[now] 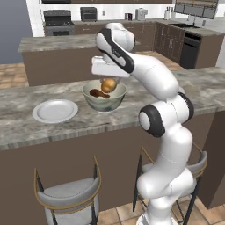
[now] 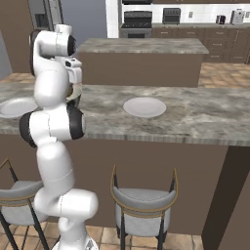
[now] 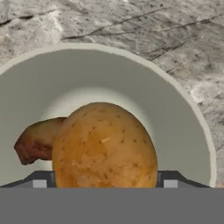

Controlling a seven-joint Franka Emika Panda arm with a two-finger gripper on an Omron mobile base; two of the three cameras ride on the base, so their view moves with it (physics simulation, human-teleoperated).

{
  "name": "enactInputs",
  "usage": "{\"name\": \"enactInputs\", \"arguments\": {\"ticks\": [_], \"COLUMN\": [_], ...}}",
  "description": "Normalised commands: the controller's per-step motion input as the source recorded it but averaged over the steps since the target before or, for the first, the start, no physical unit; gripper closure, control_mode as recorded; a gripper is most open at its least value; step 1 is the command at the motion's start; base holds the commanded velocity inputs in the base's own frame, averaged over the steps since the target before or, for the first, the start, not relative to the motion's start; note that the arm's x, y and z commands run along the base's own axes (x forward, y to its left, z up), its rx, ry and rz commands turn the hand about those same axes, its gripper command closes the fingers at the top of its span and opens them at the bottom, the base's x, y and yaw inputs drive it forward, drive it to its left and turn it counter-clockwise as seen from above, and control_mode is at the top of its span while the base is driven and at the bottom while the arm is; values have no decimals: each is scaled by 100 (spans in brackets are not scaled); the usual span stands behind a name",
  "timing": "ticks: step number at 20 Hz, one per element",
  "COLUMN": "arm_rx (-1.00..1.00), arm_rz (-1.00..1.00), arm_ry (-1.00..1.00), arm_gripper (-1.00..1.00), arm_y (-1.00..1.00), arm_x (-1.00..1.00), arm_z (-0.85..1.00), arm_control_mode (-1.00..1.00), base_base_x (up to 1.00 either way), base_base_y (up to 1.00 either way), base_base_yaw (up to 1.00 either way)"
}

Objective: Pick the chicken drumstick and potato from their plates and place them in the bowl. Then put the bowl in the fridge.

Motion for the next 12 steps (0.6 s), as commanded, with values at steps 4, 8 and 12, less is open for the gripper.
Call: {"name": "enactInputs", "arguments": {"ticks": [4, 8, 12], "arm_rx": [0, 0, 0], "arm_rz": [-15, -16, -16], "arm_ry": [0, 0, 0], "arm_gripper": [100, 100, 100], "arm_y": [-3, 1, 6], "arm_x": [-28, -24, -17], "arm_z": [0, 0, 0], "arm_control_mode": [-100, -100, -100], "base_base_x": [0, 0, 0], "base_base_y": [0, 0, 0], "base_base_yaw": [0, 0, 0]}}
